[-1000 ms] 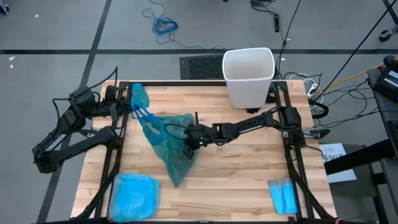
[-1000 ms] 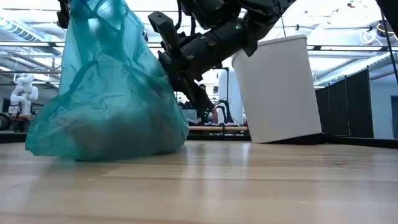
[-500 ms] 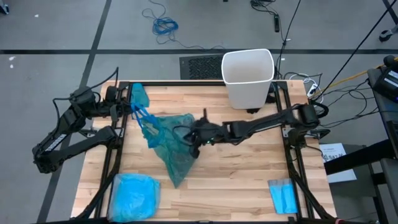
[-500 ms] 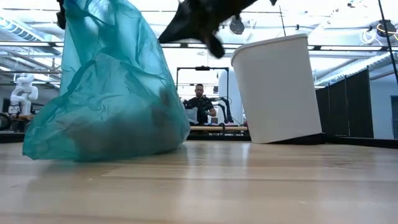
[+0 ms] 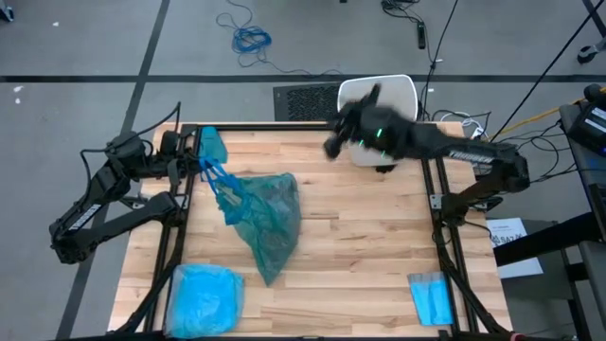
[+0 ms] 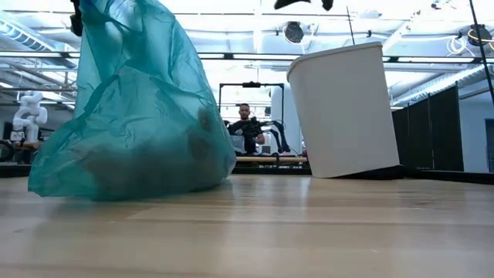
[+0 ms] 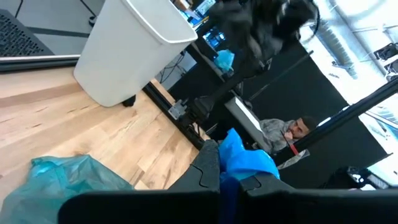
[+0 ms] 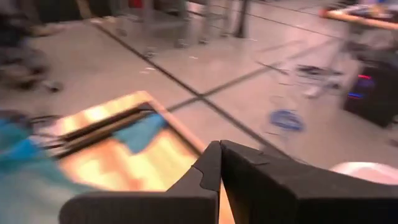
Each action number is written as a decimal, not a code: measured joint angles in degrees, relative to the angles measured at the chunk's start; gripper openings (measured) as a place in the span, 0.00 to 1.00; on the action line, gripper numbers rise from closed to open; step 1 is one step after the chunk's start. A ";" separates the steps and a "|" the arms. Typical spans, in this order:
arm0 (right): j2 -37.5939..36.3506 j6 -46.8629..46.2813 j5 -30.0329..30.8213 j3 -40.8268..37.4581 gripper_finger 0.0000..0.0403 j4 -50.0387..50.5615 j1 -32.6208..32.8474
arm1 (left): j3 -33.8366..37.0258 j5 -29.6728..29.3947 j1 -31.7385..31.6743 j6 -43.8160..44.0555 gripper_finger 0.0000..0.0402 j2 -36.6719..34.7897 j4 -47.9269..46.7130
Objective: Place trash/remove bag and relplace
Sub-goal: Close the blue trash bag
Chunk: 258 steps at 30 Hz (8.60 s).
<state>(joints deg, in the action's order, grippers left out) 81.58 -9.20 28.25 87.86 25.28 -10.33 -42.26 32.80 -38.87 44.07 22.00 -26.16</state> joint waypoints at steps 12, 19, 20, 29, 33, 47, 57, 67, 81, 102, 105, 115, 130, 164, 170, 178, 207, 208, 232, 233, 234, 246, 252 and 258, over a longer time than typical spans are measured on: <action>1.17 17.84 -31.97 21.24 0.20 38.17 -13.86 | 0.00 1.86 0.02 0.17 0.00 0.00 -0.05; 1.95 22.59 -34.24 22.22 0.48 54.05 -18.78 | 0.00 2.55 0.02 0.05 0.00 0.00 -0.06; 2.15 23.02 -34.19 22.22 0.50 54.49 -19.39 | 0.00 2.57 0.02 0.04 0.00 0.00 -0.06; 6.78 25.37 -34.36 22.22 0.54 57.90 -22.02 | 0.02 3.29 0.00 0.22 0.00 0.00 -0.04; 9.89 24.88 -34.14 22.22 0.54 58.15 -23.12 | 0.02 3.46 0.02 0.11 0.00 0.00 -0.05; 14.00 18.31 -31.73 22.16 0.01 58.46 -20.91 | 0.02 3.67 0.02 -0.94 0.00 0.00 -0.28; 1.45 -3.78 -27.79 19.38 0.00 63.99 7.11 | 0.02 3.49 0.01 0.24 0.00 0.02 -0.13; -4.61 -49.10 -11.40 -0.49 0.00 60.99 46.62 | 0.02 1.58 0.01 2.85 0.00 0.02 -0.04; -2.42 -59.82 -4.32 0.14 0.13 53.38 55.24 | 0.02 1.20 0.02 3.58 0.00 0.00 -0.28; -2.60 -38.03 19.10 18.01 0.40 49.03 39.03 | 0.02 1.07 0.02 2.49 0.00 0.02 6.18; -2.66 -26.60 9.98 18.70 0.24 42.75 26.97 | 0.02 1.02 0.01 1.63 0.00 0.02 8.47; 4.95 -6.59 -22.78 18.68 0.00 27.16 -3.44 | 0.02 0.76 0.02 -0.02 0.00 0.02 12.57; 21.59 1.87 -42.14 18.30 0.00 19.07 -12.89 | 0.00 -3.06 0.09 6.83 0.00 19.35 46.39; 7.00 -2.11 -42.35 -7.79 0.00 -0.86 -20.91 | -39.36 -17.24 -1.48 -42.58 0.00 51.28 -18.05; 11.41 -1.53 -45.15 -7.79 0.00 -0.95 -17.59 | -37.36 -32.56 -4.61 -45.44 0.00 46.28 -31.18; 19.82 -3.07 -48.08 -7.79 0.00 -5.16 -14.05 | -30.94 -28.03 -5.29 -43.07 0.00 44.35 -34.32; 31.78 -6.63 -48.12 -7.79 0.00 -9.72 -12.98 | -29.92 7.98 2.66 -17.73 0.00 42.66 17.60; 31.78 -6.66 -48.11 -7.79 0.00 -9.84 -13.00 | -29.92 8.29 2.64 -17.11 0.00 42.66 18.75; 8.77 -3.59 -34.38 -7.75 0.00 -11.95 -17.06 | -40.04 10.24 5.49 -2.93 0.00 64.77 55.40; 8.75 -3.59 -34.27 -7.75 0.00 -11.64 -17.08 | -42.78 11.39 5.42 -2.55 0.00 66.35 55.43; 8.75 -3.59 -34.27 -7.77 0.00 -11.50 -17.09 | -45.48 12.75 5.38 -2.46 0.00 67.59 55.26; 8.89 -3.12 -34.22 -7.79 0.00 -9.03 -17.09 | -53.90 1.51 4.58 -46.18 0.00 58.84 -26.58; 11.06 -3.27 -40.58 -7.79 0.00 -4.27 -16.39 | -43.77 -9.96 5.94 -50.78 0.00 53.96 -40.93; 15.88 -3.73 -43.46 -7.79 0.00 -0.97 -12.98 | -29.06 -11.62 6.05 -43.41 0.00 47.01 -38.59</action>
<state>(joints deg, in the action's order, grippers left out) 97.46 -12.94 -15.21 80.07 24.31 -23.31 -71.32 21.18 -32.82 0.66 69.01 -64.75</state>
